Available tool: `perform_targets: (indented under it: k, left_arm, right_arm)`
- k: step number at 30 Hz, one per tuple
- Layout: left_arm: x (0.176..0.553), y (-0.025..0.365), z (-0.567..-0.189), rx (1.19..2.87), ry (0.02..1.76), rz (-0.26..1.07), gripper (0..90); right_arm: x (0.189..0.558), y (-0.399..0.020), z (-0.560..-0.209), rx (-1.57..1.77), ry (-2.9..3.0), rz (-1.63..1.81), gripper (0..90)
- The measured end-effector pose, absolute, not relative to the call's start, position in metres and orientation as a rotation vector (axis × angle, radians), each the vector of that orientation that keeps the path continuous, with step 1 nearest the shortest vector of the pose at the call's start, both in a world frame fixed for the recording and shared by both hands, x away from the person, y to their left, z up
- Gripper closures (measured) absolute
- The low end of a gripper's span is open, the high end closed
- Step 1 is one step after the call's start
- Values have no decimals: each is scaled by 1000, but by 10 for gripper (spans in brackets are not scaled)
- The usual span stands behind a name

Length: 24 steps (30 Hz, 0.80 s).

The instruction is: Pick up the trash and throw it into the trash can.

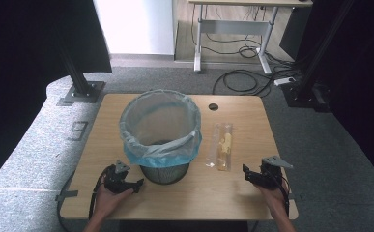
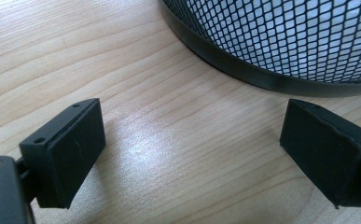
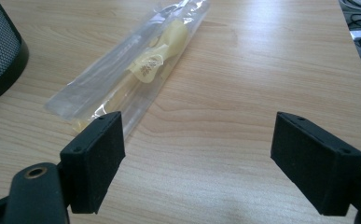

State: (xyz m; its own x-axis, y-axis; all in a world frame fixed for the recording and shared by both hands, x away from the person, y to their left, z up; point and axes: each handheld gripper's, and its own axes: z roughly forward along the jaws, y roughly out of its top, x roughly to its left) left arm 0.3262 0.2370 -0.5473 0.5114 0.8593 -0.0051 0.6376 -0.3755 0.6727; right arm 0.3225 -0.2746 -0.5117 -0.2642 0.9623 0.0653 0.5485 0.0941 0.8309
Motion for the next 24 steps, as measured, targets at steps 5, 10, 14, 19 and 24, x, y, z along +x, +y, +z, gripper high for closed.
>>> perform_targets:
  k: [5, 10, 14, 19, 24]
  left_arm:
    - [326, 237, -547, 2137, 1215, 463, 63]
    - [326, 237, -547, 2138, 1212, 461, 63]
    - [326, 237, -547, 2137, 1215, 462, 62]
    - [326, 236, -547, 2135, 1219, 463, 62]
    - [327, 236, -547, 2135, 1219, 463, 62]
  right_arm:
    - [323, -274, -509, 1463, 1845, 1086, 174]
    - [325, -270, -507, 1426, 1830, 1112, 180]
    - [329, -266, -508, 1427, 1840, 1106, 179]
    - [335, -261, -511, 1427, 1859, 1091, 179]
    - [342, -256, -516, 1412, 1874, 1081, 178]
